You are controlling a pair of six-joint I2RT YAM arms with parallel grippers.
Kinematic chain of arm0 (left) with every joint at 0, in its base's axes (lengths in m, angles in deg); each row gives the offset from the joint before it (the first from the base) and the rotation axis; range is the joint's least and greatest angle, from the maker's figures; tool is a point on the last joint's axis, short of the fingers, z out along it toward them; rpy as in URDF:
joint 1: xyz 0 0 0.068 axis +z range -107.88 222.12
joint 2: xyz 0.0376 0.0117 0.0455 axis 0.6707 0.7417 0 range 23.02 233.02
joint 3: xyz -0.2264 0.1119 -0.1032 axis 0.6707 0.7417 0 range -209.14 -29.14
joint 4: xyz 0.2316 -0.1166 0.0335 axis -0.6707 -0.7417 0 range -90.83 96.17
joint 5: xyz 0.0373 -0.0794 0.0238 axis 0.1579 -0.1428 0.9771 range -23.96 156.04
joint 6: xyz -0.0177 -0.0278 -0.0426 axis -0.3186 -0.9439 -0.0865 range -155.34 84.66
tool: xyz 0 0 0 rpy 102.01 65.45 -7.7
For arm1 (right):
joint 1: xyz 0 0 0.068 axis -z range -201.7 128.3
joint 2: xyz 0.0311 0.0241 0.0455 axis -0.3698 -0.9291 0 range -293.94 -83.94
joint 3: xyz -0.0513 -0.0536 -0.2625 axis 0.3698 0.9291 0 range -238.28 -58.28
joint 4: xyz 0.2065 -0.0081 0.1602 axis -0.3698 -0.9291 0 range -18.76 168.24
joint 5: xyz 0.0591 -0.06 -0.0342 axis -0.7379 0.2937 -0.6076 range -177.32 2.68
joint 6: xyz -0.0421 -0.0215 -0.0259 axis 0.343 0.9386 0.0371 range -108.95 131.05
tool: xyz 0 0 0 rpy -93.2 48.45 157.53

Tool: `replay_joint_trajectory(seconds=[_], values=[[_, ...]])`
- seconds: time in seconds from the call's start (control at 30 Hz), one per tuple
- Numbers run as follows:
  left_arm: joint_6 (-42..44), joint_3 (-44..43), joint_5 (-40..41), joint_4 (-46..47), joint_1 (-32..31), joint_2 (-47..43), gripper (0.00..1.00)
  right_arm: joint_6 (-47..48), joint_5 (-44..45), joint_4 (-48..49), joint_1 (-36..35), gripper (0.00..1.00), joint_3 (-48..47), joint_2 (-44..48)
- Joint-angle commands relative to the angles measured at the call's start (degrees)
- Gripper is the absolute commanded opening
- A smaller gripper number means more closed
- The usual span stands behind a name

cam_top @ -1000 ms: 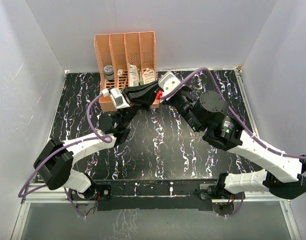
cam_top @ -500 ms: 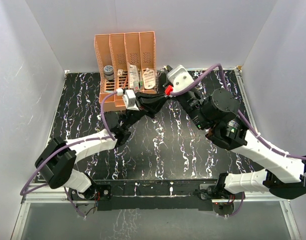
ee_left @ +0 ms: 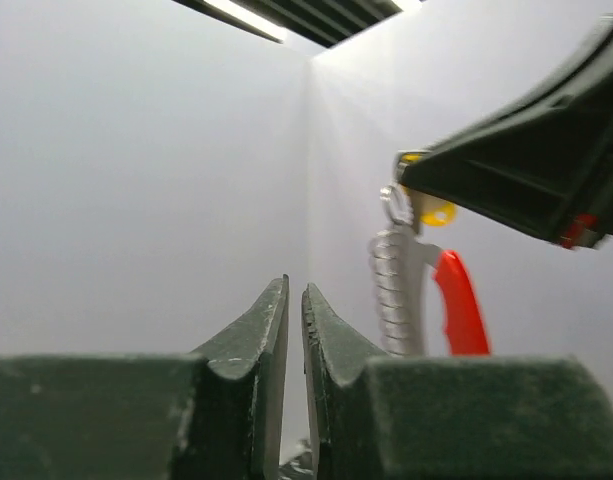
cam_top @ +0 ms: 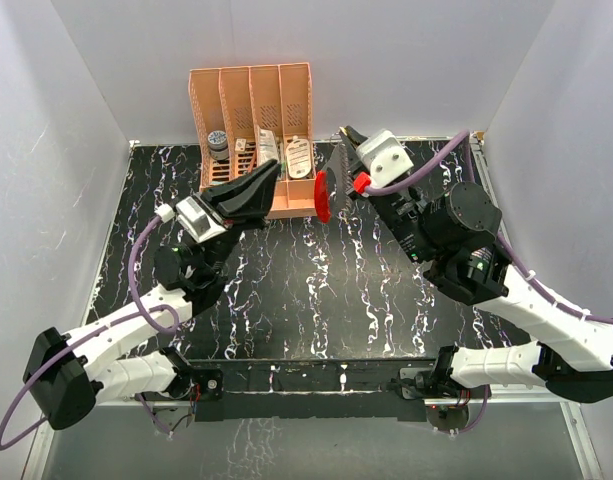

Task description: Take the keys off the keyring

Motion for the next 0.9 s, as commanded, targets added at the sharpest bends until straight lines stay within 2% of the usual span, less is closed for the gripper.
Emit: replay_joint_trajectory(seconds=[0.0, 0.33, 0.6, 0.7, 0.87], values=[[11.6, -3.7, 9.0, -2.3, 0.0, 0.2, 0.1, -0.4, -2.6, 3.8, -0.2, 0.0, -0.6, 1.5], [13.9, -11.7, 4.9, -3.0, 0.1, 7.3, 0.1, -5.7, -8.8, -1.6, -0.3, 0.0, -2.2, 2.0], [15.1, -16.0, 4.1, -3.7, 1.7, 8.9, 0.09, -8.3, -12.0, -2.8, -0.3, 0.0, -1.1, 2.9], [11.0, -16.8, 1.3, -5.4, 3.4, 8.6, 0.08, -9.0, -13.3, -3.2, -0.3, 0.0, -0.7, 3.2], [2.3, -14.8, -6.1, -5.9, 6.1, 5.9, 0.17, -9.9, -15.5, -4.2, -0.2, 0.0, -0.4, 3.5]])
